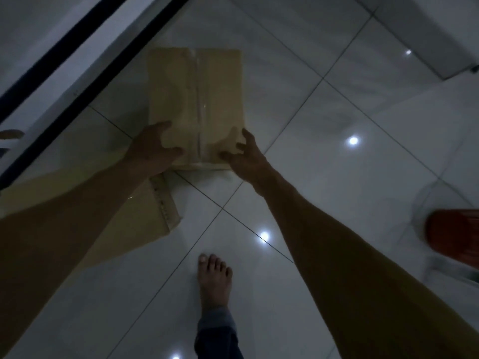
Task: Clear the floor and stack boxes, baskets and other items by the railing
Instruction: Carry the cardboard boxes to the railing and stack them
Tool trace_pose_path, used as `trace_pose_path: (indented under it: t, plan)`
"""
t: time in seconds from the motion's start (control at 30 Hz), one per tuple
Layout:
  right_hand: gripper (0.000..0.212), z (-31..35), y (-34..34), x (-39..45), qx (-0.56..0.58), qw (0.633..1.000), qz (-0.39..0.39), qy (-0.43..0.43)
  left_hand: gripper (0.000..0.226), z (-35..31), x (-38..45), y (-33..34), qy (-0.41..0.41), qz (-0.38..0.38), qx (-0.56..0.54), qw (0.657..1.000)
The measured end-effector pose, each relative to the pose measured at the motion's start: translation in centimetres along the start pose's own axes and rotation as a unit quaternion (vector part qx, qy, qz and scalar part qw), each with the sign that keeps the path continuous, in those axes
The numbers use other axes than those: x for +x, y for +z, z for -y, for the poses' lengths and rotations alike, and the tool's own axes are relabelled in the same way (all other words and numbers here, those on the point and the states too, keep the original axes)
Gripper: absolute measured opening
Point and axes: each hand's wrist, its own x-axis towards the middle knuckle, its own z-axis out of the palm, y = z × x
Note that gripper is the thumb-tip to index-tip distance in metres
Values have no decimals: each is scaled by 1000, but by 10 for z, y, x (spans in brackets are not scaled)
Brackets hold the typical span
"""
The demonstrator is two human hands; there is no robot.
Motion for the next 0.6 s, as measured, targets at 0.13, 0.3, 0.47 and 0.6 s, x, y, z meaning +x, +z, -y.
trace_pose_path:
  t: [0.13, 0.3, 0.47, 0.6]
  plan:
    - [70, -23, -9, -39, -69, 997, -42, 18, 61, -14, -20, 6, -18, 37, 36, 998]
    - [54, -86, -45, -126, -51, 995, -73, 50, 42, -7, -100, 62, 18, 99, 2, 995]
    - [36, -166, -95, -234, -70, 983, -161, 57, 40, -37, -189, 111, 66, 164, 26, 984]
    - [26, -223, -133, -324, -62, 969, -236, 39, 25, -80, -251, 162, 95, 213, 30, 972]
